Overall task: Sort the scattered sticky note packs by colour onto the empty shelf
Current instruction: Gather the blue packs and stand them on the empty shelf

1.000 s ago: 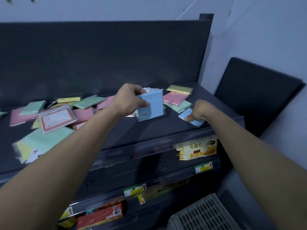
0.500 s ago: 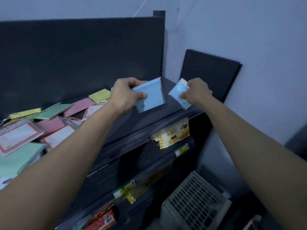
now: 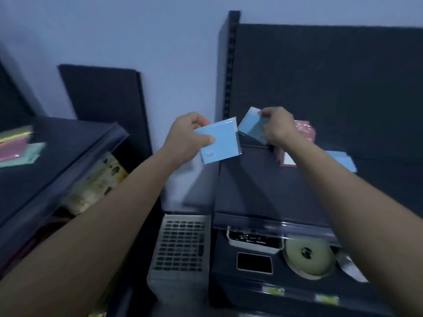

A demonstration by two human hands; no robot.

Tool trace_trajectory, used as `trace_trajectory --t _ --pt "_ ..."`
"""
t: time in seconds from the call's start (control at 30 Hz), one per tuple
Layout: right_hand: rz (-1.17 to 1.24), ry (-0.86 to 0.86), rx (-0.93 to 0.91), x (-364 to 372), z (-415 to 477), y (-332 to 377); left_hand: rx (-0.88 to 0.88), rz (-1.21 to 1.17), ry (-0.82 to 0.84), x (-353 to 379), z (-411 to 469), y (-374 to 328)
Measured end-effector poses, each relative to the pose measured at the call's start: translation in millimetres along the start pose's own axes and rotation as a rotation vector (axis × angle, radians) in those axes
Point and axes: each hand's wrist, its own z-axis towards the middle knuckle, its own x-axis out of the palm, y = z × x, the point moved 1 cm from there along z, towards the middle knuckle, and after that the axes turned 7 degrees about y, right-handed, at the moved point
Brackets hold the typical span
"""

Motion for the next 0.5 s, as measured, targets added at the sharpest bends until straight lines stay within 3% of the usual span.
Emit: trace_trajectory --t 0.27,0.5 --pt "-0.098 -0.153 0.296 -93.3 -7.6 -169.3 0.054 0.002 0.274 163.5 49.4 -53.1" --pt "-0.095 0.002 0.364 -122.0 25.8 -282.3 -0.007 0.053 0.372 273.8 100.5 -67.7"
